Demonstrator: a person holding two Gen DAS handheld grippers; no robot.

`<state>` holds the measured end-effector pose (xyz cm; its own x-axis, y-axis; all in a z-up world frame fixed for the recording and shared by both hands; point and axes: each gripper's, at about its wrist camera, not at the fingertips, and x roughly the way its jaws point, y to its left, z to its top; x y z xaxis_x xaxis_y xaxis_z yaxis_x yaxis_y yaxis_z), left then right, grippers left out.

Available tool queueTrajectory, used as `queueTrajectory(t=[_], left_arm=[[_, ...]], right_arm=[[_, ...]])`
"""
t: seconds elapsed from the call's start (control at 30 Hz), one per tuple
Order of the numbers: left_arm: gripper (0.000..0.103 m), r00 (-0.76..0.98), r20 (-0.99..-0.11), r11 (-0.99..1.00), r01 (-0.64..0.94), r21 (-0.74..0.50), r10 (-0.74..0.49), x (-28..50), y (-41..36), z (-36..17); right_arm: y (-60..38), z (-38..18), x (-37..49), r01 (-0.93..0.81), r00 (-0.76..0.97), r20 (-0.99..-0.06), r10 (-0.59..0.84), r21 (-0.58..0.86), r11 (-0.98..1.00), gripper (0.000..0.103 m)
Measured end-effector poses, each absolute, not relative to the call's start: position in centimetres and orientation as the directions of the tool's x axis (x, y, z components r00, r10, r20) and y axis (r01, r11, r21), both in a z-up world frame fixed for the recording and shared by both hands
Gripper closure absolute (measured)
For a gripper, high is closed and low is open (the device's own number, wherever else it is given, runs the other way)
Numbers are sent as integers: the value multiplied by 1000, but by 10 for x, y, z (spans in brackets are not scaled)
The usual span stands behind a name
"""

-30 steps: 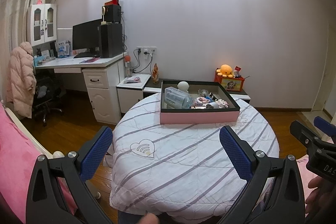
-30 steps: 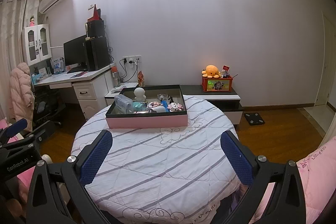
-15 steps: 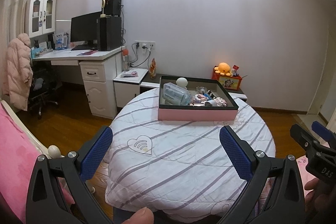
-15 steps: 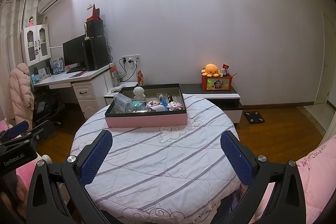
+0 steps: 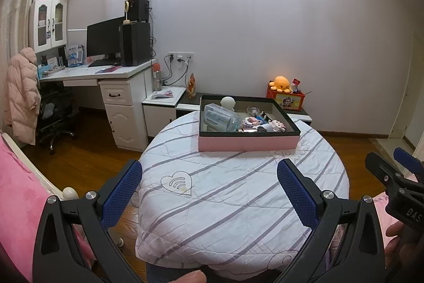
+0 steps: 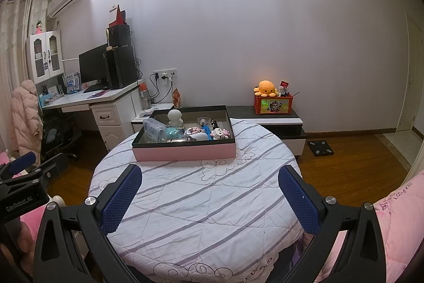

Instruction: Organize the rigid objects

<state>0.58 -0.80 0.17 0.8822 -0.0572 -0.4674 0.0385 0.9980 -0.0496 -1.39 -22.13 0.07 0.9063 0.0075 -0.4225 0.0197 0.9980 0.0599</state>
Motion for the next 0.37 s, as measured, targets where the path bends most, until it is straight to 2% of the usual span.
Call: queueTrajectory(t=[0.37], left_arm=[[0, 882, -465, 997, 53, -58, -74, 8, -10, 3]], right_arm=[[-221, 0, -14, 16, 905, -426, 14, 66, 998, 0]])
